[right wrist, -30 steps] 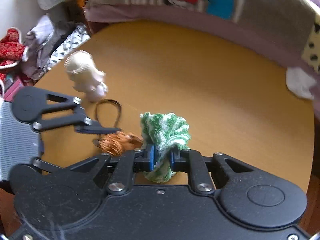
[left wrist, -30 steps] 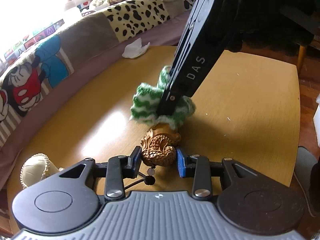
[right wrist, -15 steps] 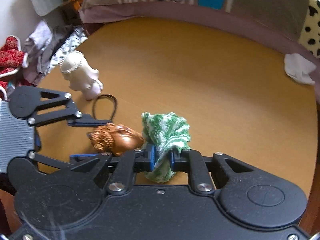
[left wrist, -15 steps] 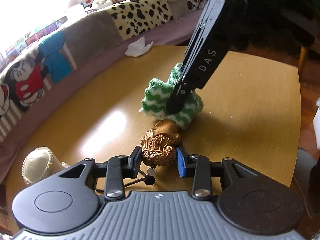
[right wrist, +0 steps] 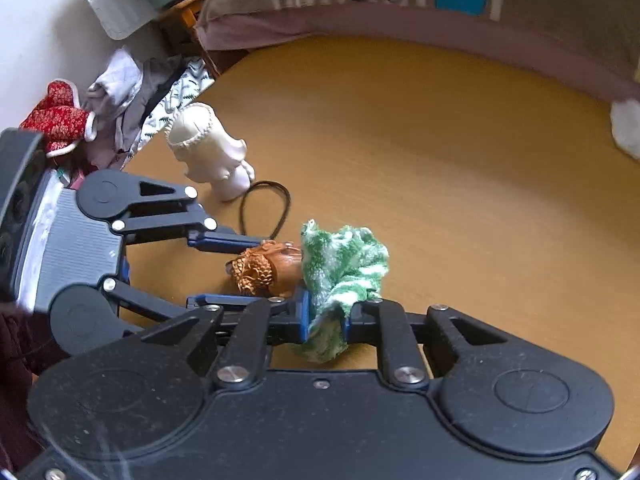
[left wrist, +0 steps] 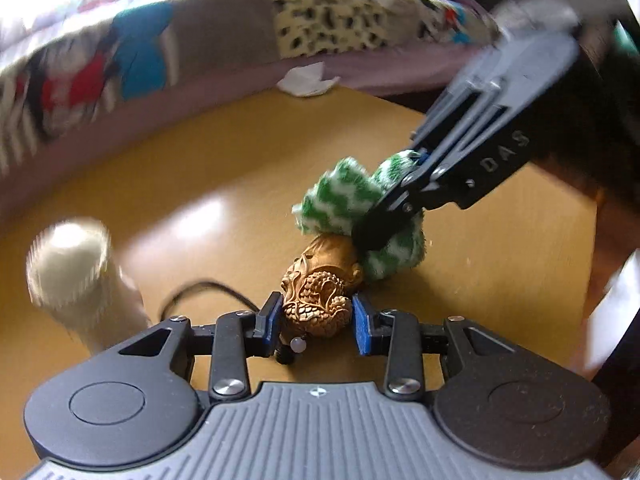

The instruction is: Clean container

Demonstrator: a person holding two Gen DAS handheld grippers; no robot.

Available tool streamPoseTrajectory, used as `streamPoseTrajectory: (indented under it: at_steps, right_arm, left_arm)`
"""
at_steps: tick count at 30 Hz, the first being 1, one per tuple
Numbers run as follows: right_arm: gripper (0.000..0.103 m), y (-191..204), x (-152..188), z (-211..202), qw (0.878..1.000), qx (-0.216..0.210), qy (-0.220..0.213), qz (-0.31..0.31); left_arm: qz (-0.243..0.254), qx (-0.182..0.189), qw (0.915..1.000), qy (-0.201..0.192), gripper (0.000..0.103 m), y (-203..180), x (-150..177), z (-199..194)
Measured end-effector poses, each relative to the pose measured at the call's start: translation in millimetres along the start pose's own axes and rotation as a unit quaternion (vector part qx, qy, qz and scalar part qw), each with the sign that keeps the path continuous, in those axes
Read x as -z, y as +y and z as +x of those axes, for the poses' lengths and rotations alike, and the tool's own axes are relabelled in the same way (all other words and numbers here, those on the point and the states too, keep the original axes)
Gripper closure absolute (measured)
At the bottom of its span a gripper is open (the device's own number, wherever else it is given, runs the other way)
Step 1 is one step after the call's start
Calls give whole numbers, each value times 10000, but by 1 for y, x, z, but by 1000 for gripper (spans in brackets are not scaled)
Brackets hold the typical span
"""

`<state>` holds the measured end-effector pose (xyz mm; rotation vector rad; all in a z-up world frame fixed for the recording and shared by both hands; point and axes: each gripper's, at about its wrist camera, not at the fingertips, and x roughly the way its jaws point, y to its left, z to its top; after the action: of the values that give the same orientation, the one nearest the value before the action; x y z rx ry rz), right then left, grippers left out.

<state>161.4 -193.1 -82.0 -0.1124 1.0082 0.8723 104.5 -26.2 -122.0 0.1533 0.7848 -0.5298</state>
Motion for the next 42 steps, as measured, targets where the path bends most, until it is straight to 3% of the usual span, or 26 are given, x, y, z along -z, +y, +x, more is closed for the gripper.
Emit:
streamPoseTrajectory:
  at_steps: [3, 9, 13, 19, 24, 28, 32, 33, 39, 41, 42]
  right_arm:
    - [88, 0, -2, -6, 9998, 55, -191, -37]
    - [88, 20, -6, -2, 9985, -215, -201, -452]
    - [88, 17, -10, -5, 9988, -2, -276, -412]
    - [88, 23, -6, 0, 9970, 133, -136, -746]
    - [88, 26, -3, 7, 9959, 281, -49, -862]
    - [88, 24, -4, 9, 9958, 368, 2, -841]
    - [88, 22, -5, 12, 9960, 406, 59, -795]
    - [88, 22, -5, 13, 9959, 418, 70, -793]
    - [88, 22, -6, 14, 9962, 444, 49, -748]
    - [88, 21, -6, 13, 9962, 445, 34, -741]
    - [88, 21, -6, 12, 9962, 455, 26, -743]
  left_arm:
    - [-713, 283, 9971, 10, 69, 17, -1, -2]
    - [-861, 324, 9958, 21, 69, 19, 0, -1]
    - [-1607, 764, 9840, 100, 69, 36, 1, 0]
    - [-334, 97, 9993, 160, 69, 2, -3, -1]
    - [564, -372, 9977, 102, 66, -20, 3, -4]
    - [1491, -841, 9852, -34, 60, -38, 8, -10]
    - [2640, -1123, 9579, -133, 59, -57, 20, -13]
    - [2747, -1153, 9545, -126, 59, -59, 22, -11]
    - [3094, -1276, 9411, -488, 59, -56, 32, -7]
    - [3060, -1261, 9420, -557, 62, -54, 33, -6]
    - [2905, -1216, 9476, -526, 65, -51, 31, -6]
